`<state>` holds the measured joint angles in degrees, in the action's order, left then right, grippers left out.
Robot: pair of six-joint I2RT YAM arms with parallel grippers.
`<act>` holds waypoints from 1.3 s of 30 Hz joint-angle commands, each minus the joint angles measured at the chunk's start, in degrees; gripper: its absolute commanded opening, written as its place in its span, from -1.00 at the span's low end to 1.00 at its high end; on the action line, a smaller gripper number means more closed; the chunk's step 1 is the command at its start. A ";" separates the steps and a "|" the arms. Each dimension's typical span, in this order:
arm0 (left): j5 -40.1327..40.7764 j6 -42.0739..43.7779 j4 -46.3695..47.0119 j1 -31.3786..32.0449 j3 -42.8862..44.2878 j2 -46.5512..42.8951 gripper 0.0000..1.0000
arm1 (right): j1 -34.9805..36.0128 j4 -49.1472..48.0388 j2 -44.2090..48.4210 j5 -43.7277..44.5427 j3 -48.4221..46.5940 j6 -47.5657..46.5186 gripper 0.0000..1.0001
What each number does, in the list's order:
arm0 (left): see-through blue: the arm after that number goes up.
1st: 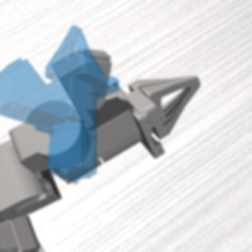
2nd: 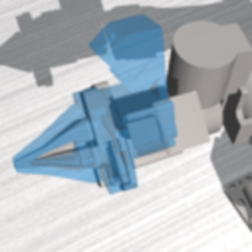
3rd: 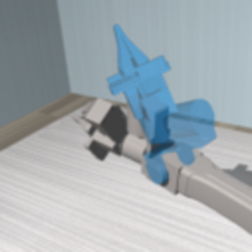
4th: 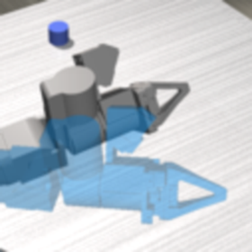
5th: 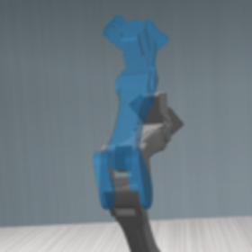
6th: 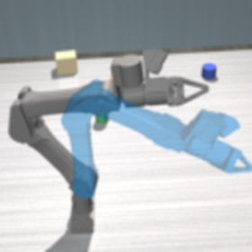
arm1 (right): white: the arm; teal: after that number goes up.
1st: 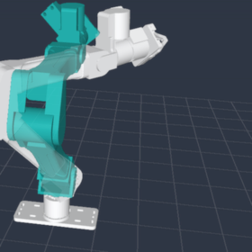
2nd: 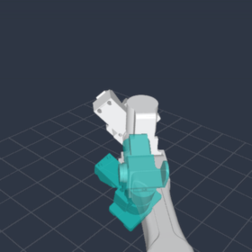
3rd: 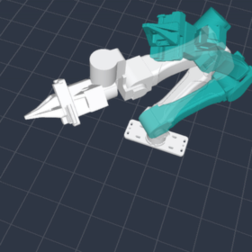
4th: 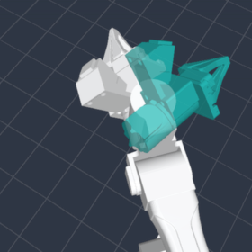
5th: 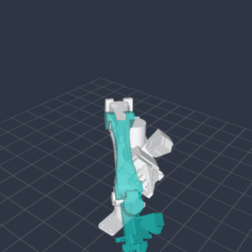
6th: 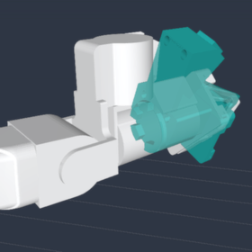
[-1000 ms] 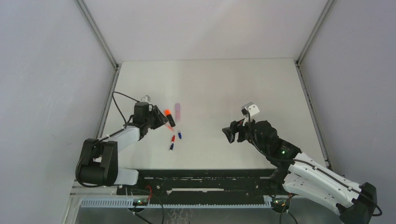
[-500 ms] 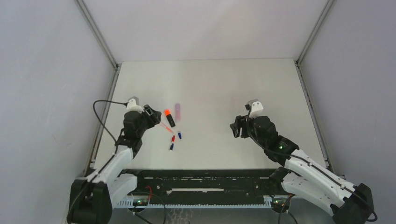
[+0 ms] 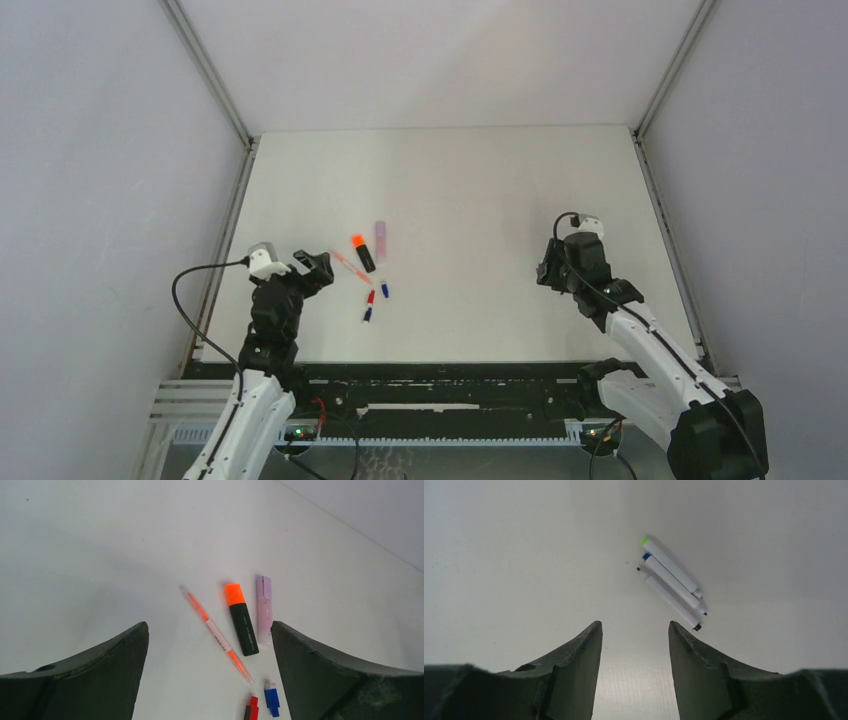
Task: Insert the pens into the pen caps
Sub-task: Pick up the pen from the center of the board.
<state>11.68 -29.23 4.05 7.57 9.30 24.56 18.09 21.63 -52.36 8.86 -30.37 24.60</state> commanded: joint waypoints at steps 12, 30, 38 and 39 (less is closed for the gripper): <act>0.27 0.48 -5.60 -0.38 1.38 -5.40 0.97 | -5.47 -5.46 -12.05 -2.90 -0.30 6.10 0.04; -0.43 1.41 -4.76 -0.01 0.65 -6.53 0.97 | -5.69 -8.20 -18.02 0.87 -2.31 8.50 -0.07; -0.90 1.77 -4.49 -0.04 0.37 -7.15 0.97 | -5.69 -8.47 -19.01 0.90 -2.63 8.98 -0.12; -0.95 1.67 -4.43 0.03 0.32 -7.25 0.97 | -5.67 -8.38 -18.90 0.87 -2.59 8.91 -0.12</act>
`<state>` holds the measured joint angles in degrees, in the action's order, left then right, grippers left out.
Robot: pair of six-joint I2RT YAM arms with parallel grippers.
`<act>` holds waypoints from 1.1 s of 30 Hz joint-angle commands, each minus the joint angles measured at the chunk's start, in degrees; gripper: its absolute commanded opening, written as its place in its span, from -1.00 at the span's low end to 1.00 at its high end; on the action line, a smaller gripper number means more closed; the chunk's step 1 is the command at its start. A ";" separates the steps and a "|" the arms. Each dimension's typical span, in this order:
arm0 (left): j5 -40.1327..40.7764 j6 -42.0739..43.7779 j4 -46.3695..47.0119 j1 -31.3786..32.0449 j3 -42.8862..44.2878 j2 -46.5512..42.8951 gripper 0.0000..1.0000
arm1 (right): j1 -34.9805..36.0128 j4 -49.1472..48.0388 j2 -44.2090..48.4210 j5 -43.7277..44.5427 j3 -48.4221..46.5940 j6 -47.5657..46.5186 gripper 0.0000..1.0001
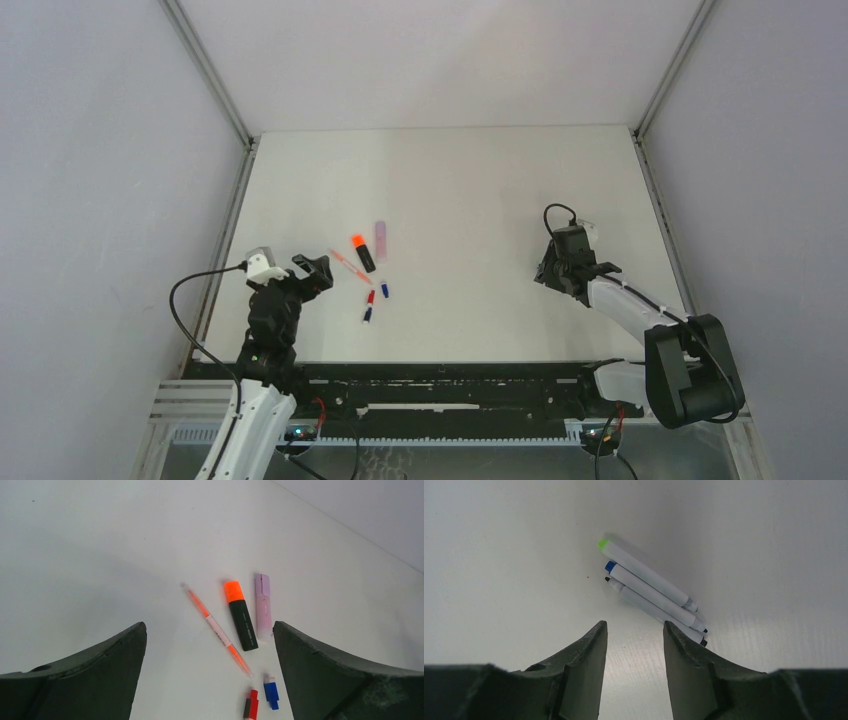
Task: Insert the pens into the pen caps
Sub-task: Pick up the pen from the center of the board.
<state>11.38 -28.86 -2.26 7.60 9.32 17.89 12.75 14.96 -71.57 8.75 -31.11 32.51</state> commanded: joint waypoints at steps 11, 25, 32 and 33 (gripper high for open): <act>-1.64 1.53 2.61 0.01 -0.18 -0.89 0.97 | -0.53 -1.07 2.64 2.76 -2.84 -0.47 -0.13; -1.87 1.62 2.78 -0.01 -0.26 -1.01 0.97 | -1.06 -0.48 -2.97 2.34 -4.75 1.42 -0.23; -2.03 1.62 2.79 -0.01 -0.28 -1.02 0.97 | -1.15 -0.04 -4.42 1.71 -5.14 1.74 -0.23; -2.02 1.62 2.79 0.01 -0.27 -1.02 0.97 | -1.15 0.08 -4.57 1.44 -5.10 1.76 -0.23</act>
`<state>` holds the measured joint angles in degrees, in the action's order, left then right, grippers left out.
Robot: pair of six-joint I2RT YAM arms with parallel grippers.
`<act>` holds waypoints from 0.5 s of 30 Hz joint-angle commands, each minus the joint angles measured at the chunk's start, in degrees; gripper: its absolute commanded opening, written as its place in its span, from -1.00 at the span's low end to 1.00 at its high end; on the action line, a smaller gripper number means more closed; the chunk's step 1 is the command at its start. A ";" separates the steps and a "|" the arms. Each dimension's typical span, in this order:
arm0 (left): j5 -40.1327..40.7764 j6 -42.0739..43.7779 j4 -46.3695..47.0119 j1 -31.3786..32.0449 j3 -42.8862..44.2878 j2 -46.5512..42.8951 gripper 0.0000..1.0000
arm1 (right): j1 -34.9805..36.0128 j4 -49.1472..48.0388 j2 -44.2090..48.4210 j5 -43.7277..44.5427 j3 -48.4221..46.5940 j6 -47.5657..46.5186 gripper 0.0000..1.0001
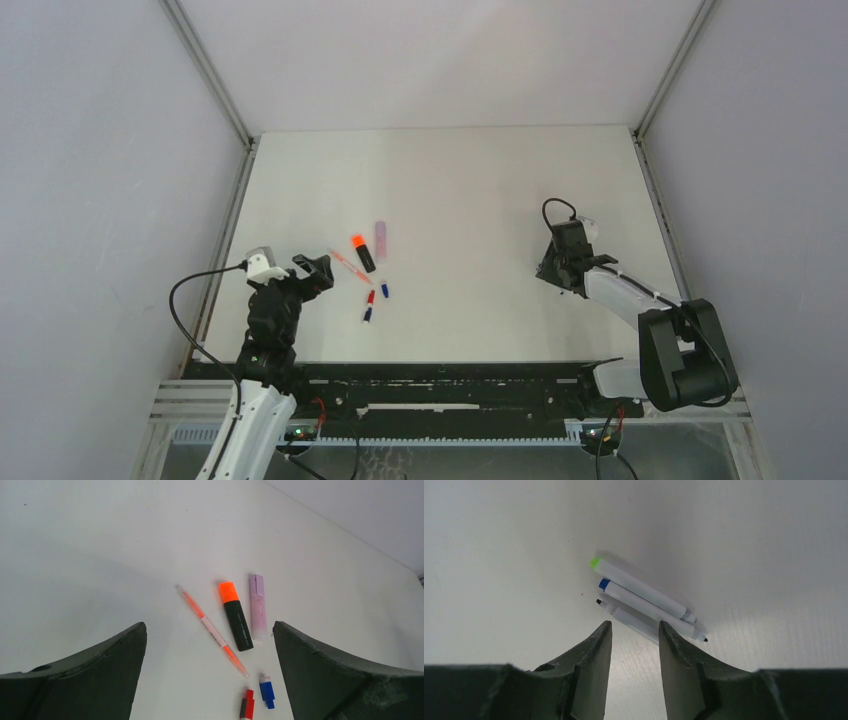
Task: Insert the pens into the pen caps
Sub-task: Pick up the pen from the center of the board.
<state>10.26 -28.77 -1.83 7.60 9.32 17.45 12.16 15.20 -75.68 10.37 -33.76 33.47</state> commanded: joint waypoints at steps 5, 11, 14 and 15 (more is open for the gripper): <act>-0.88 1.57 2.41 0.00 -0.28 -0.58 0.97 | -0.52 0.83 -0.59 -1.70 -2.54 0.96 -0.32; -0.89 1.53 2.44 0.03 -0.36 -1.00 0.97 | 0.58 2.25 -0.60 -2.63 -2.58 0.80 -0.35; -0.86 1.53 2.44 -0.03 -0.44 -1.11 0.97 | 1.59 3.06 -1.01 -2.53 -2.80 0.62 -0.35; -0.88 1.53 2.44 0.02 -0.45 -1.11 0.97 | 1.94 3.53 -1.23 -1.94 -2.91 0.53 -0.35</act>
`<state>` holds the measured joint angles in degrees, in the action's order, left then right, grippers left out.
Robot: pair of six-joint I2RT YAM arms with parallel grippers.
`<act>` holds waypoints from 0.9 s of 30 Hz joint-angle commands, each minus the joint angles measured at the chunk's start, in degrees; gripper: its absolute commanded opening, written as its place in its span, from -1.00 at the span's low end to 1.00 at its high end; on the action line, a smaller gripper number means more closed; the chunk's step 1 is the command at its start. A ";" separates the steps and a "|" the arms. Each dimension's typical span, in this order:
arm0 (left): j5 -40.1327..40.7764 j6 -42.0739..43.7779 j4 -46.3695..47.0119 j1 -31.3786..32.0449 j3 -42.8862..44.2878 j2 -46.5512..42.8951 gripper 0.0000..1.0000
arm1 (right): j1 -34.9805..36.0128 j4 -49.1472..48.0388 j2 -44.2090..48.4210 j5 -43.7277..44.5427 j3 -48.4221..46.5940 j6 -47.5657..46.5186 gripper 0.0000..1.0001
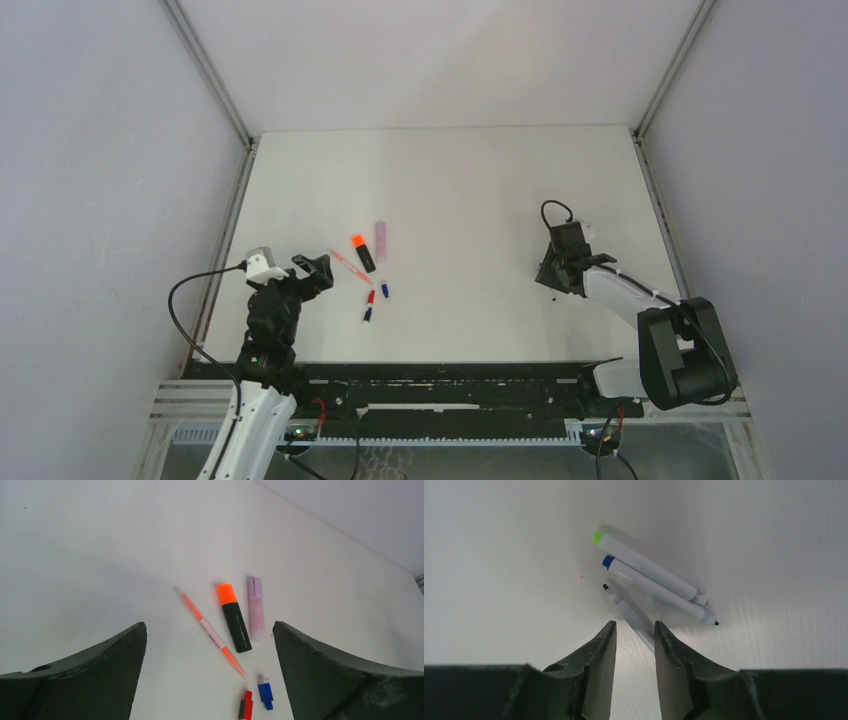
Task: Insert the pens into the pen caps
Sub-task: Pick up the pen from the center of the board.
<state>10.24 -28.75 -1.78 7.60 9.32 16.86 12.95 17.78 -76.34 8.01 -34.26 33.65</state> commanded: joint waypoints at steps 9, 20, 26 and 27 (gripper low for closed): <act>-0.92 1.44 2.40 0.01 -0.44 -0.61 0.97 | 4.23 5.10 -5.99 5.80 -6.94 -1.59 -0.40; -0.85 1.08 2.31 0.04 -0.53 -0.93 0.97 | 8.47 8.74 -14.46 7.32 -12.99 -2.85 -0.62; -1.65 0.51 2.05 0.00 -0.62 -1.28 0.94 | 10.16 7.59 -15.03 3.99 -13.21 -2.80 -1.00; -2.23 0.32 2.17 0.03 -0.69 -1.45 0.93 | 10.41 7.02 -14.70 2.78 -13.28 -2.81 -1.00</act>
<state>10.04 -28.86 -1.78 7.60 9.32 16.36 22.11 24.64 -90.35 14.63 -47.48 31.35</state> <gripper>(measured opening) 0.976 0.024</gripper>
